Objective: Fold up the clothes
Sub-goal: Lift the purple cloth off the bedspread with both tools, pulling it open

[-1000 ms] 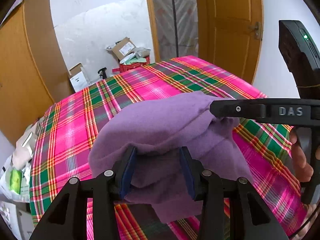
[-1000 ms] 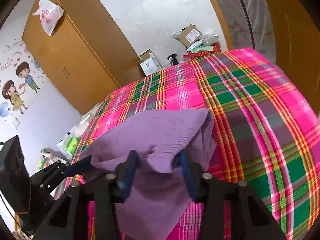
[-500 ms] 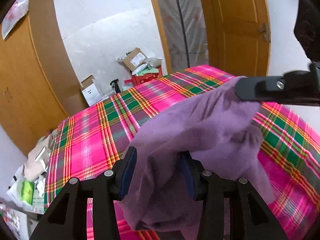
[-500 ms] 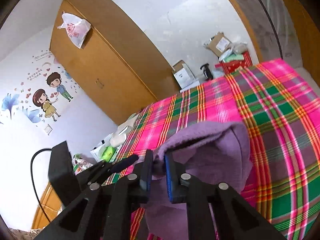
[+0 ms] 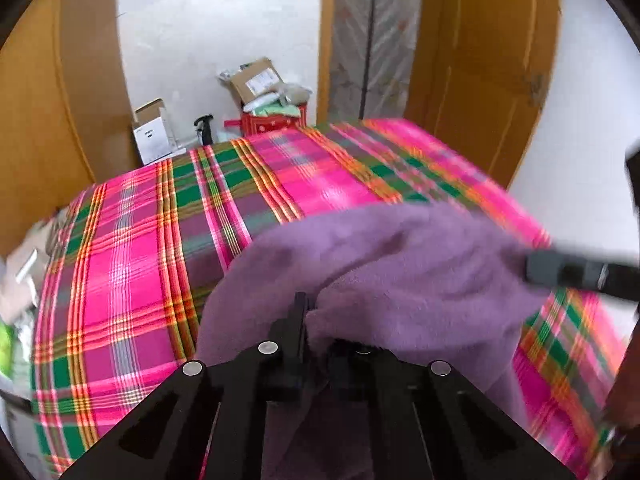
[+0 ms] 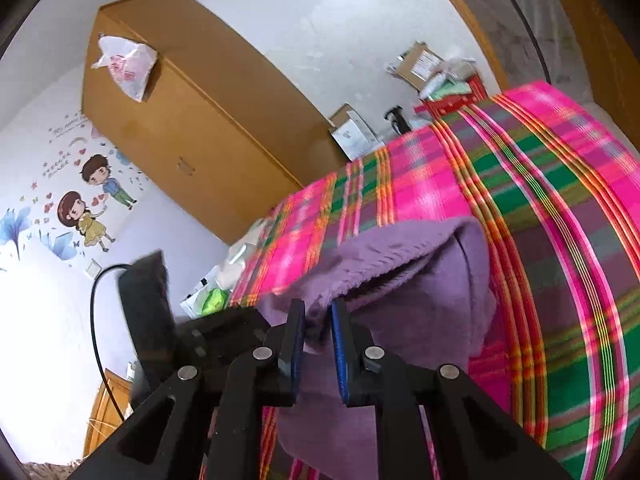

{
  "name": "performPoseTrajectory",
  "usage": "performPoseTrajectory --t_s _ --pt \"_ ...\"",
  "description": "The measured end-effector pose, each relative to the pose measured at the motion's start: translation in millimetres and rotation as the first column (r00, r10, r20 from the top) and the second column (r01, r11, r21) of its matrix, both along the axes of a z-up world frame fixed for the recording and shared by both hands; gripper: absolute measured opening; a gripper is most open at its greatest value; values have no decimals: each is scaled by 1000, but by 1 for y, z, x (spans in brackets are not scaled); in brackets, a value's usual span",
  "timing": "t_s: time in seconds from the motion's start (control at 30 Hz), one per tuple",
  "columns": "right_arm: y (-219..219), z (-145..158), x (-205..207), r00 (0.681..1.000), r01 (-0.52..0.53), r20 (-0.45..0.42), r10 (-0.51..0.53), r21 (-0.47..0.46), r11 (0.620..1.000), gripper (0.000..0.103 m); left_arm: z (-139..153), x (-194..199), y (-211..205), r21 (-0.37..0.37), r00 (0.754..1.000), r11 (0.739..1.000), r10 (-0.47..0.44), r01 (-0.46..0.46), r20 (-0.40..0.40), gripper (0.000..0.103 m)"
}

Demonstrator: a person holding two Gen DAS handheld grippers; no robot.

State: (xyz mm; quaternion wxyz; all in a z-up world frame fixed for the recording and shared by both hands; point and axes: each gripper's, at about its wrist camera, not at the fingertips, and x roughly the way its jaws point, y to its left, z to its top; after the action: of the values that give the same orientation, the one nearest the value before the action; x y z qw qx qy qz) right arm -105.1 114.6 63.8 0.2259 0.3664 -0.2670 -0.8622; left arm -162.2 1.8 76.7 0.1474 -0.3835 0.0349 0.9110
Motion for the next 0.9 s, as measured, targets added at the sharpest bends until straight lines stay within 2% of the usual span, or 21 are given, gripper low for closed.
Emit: performPoseTrajectory --t_s 0.23,0.33,0.4,0.5,0.57,0.7,0.73,0.77,0.8,0.83,0.9 --pt "2 -16 25 999 51 14 -52 74 996 23 9 -7 -36 107 987 982 158 -154 -24 7" --pt "-12 -16 41 999 29 -23 -25 161 987 26 13 -6 -52 134 975 968 221 -214 -40 7" --pt "-27 -14 51 998 -6 -62 20 223 975 32 18 -1 -63 138 963 959 259 -248 -69 7" --pt "-53 -11 63 986 -87 -109 125 305 948 41 27 6 -81 151 944 943 313 -296 -106 7" --pt "-67 -14 67 981 -114 -110 163 357 927 42 27 8 -93 162 933 931 345 -326 -105 7" --pt "-88 -23 71 977 -103 -111 182 500 860 42 24 11 -109 163 923 919 376 -359 -86 7" --pt "-87 -24 71 978 -94 -115 174 503 859 42 22 11 -111 161 920 916 383 -367 -84 7" --pt "-87 -25 71 979 -84 -118 165 506 858 39 21 13 -113 157 919 916 386 -370 -82 7" --pt "-86 -25 71 980 -79 -120 159 498 864 29 20 15 -115 158 916 912 393 -378 -80 7" --pt "-83 -23 70 980 -78 -124 154 474 877 25 19 17 -115 159 914 910 397 -382 -79 7" --pt "-76 -14 72 979 -49 -153 133 456 888 5 18 23 -120 165 912 907 404 -387 -78 7"
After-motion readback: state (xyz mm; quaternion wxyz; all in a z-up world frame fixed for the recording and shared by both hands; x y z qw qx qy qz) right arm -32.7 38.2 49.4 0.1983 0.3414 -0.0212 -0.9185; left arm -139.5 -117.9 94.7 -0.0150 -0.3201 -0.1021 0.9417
